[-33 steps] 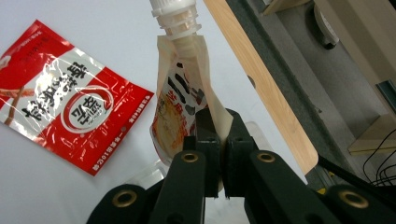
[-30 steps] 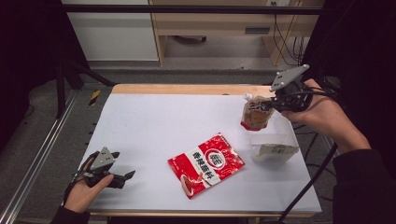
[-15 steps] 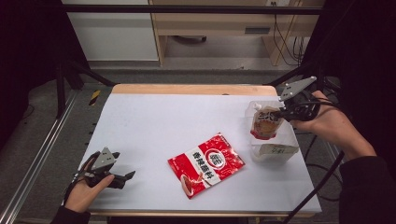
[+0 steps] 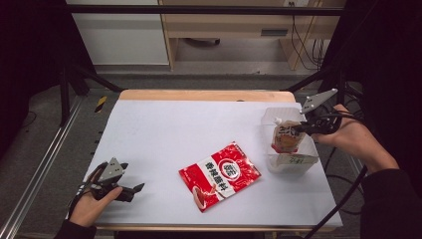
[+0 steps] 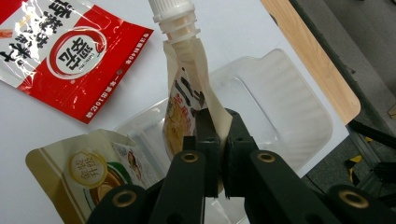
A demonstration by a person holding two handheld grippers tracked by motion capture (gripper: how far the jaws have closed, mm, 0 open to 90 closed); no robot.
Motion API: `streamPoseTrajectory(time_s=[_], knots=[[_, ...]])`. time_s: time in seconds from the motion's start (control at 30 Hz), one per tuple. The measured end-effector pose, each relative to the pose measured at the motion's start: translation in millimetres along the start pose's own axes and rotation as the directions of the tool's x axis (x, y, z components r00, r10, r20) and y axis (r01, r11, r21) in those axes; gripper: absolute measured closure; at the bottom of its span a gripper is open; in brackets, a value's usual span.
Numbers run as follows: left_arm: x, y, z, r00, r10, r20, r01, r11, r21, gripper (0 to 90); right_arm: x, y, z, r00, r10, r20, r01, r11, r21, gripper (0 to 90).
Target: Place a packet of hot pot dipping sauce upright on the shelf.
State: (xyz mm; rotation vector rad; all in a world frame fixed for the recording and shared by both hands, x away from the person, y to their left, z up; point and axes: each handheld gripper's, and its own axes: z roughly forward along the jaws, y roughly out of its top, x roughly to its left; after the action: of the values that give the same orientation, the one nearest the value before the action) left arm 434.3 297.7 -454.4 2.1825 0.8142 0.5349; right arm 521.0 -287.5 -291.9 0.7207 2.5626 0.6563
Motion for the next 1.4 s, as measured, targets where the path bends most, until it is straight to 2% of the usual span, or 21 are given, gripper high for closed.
streamPoseTrajectory(time_s=[0.57, 1.17, 1.4], knots=[[-1.4, 0.1, 1.2, 0.9999, 0.013, 0.006, -0.013, 0.9999, 0.009, 7.0, 2.3, -10.5, 14.7, 0.9995, 0.016, -0.029, -0.016, 1.000, 0.014, 87.9], [-2.8, -0.2, 2.8, 0.9997, 0.021, 0.011, -0.021, 0.9996, 0.020, 7.0, 5.6, -19.7, 37.9, 0.9972, 0.039, -0.063, -0.037, 0.999, 0.037, 87.5], [-4.1, -0.3, 3.9, 0.9996, 0.024, 0.017, -0.025, 0.9993, 0.027, 6.6, 5.2, -22.4, 38.4, 0.9968, 0.050, -0.062, -0.047, 0.998, 0.045, 86.2]])
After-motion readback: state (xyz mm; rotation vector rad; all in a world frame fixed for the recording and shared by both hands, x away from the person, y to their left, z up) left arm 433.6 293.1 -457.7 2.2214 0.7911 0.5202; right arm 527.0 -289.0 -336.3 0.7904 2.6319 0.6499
